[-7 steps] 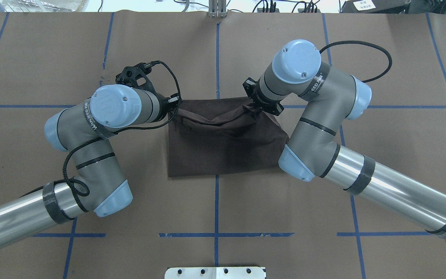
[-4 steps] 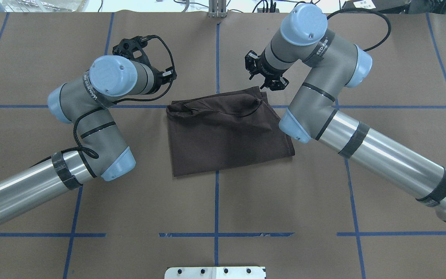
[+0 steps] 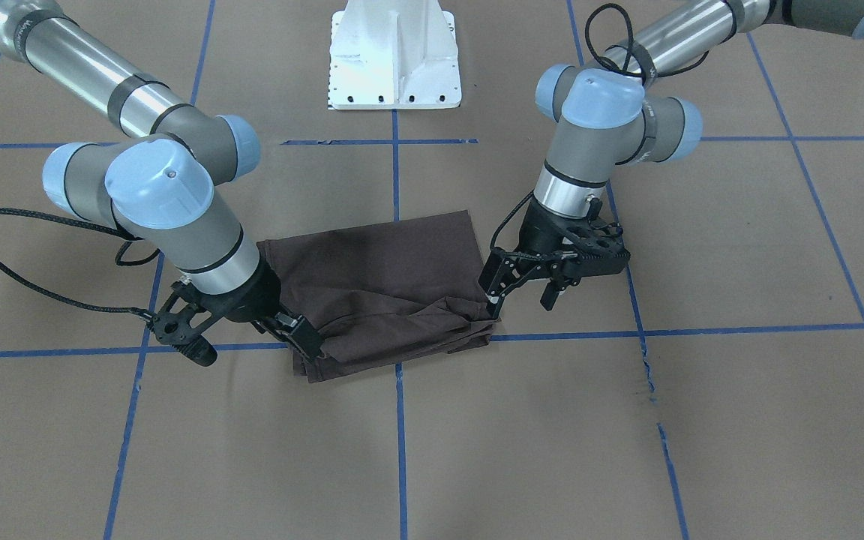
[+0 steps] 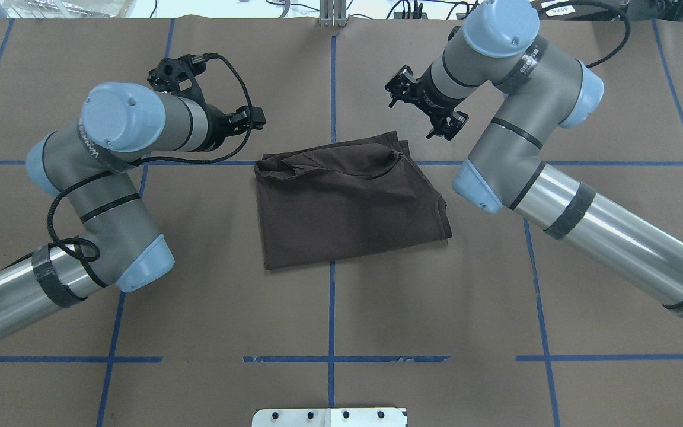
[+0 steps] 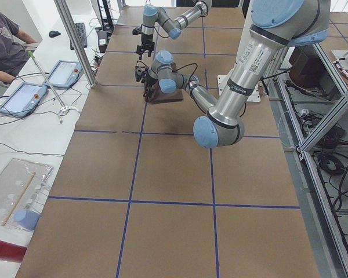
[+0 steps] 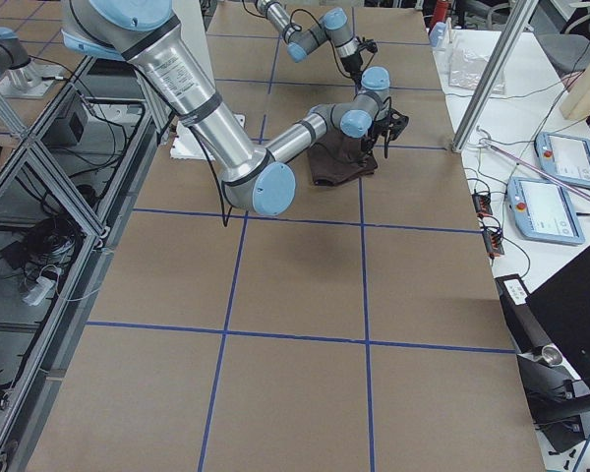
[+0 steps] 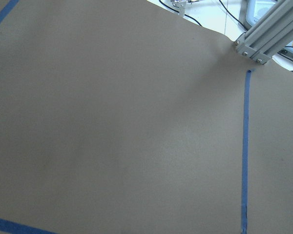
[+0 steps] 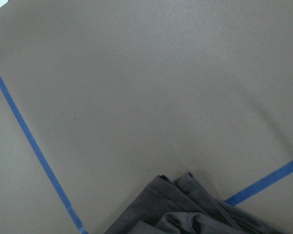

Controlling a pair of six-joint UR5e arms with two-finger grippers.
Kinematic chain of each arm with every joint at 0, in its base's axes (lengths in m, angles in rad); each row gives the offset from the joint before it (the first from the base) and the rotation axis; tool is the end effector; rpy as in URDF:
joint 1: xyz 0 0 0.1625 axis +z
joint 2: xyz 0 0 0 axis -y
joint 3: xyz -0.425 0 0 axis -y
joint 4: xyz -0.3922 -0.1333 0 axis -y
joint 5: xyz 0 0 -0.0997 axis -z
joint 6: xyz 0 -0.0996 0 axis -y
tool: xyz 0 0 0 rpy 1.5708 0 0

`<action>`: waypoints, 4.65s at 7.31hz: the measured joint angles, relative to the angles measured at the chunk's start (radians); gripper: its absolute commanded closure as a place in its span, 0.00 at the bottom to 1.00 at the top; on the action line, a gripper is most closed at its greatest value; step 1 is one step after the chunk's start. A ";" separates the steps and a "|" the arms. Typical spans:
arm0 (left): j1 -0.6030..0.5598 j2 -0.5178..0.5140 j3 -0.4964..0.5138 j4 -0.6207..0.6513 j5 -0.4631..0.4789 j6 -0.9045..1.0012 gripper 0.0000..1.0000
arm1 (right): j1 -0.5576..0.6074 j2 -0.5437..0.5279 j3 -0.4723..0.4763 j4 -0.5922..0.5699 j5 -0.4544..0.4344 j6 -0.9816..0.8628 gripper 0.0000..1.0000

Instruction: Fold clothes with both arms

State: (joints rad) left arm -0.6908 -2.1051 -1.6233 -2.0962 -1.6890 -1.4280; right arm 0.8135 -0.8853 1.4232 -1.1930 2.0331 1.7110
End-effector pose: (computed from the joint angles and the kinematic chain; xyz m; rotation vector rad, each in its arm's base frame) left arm 0.4434 -0.5243 0.2655 0.3560 1.0675 -0.4239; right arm -0.4419 -0.5968 0.2658 -0.1103 -1.0085 0.6613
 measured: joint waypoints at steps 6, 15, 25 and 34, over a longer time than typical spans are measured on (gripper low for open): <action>0.072 0.007 -0.084 0.041 -0.016 -0.039 1.00 | -0.067 -0.134 0.223 -0.049 -0.025 -0.041 1.00; 0.081 -0.288 0.392 0.003 -0.017 0.282 1.00 | 0.041 -0.346 0.328 -0.051 0.004 -0.256 0.77; -0.411 0.133 0.178 -0.169 -0.444 0.758 1.00 | 0.297 -0.423 0.316 -0.244 0.092 -0.785 0.58; -0.889 0.494 -0.057 0.464 -0.624 1.530 0.00 | 0.685 -0.645 0.285 -0.363 0.306 -1.491 0.00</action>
State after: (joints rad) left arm -1.5793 -1.6115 -1.6807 -1.6322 -2.3130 0.1015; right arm 1.4983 -1.5304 1.7079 -1.5565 2.3396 0.2196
